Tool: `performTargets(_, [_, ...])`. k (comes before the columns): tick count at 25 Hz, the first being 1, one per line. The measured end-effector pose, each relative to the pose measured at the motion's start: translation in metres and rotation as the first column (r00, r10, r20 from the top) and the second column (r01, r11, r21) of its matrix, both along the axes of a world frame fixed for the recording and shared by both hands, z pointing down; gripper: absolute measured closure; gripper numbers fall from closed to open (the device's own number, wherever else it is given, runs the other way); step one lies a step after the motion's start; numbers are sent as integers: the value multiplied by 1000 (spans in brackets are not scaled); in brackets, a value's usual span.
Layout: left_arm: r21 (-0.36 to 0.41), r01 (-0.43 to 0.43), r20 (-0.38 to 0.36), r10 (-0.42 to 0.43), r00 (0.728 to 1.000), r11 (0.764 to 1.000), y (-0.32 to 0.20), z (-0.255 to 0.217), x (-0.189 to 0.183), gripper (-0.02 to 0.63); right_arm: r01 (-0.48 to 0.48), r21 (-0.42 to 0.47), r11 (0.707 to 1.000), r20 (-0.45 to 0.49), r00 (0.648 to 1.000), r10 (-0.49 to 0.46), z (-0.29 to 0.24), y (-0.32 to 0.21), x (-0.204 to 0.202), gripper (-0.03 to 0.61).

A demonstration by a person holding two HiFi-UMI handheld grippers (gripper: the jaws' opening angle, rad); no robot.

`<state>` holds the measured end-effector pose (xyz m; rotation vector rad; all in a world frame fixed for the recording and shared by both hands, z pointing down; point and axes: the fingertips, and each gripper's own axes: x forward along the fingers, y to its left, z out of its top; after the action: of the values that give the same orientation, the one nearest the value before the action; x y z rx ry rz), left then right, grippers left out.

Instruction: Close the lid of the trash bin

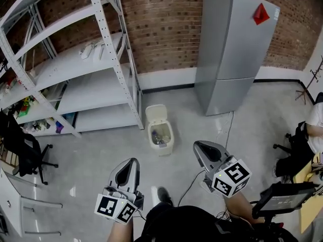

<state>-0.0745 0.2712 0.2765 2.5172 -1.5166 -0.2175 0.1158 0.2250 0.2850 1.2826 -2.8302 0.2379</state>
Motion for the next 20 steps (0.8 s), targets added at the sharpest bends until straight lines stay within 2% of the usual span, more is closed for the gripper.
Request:
performTargets(8, [3,-45,-3,45,999,999,-114,2,-59,615,-24,2,1000,-28,999,24,-6,-106,-64,571])
performTargets(13, [-20,-64,-12,64,998,998,-167,12,-66,615,-23,-26,999,-44,999,21,4,-153,-78,571])
performTargets(20, [-56,-29,9,30,1000,998,-251,29,-66,615,17,-50,999,-34,999,-19,19,-243,-83,571])
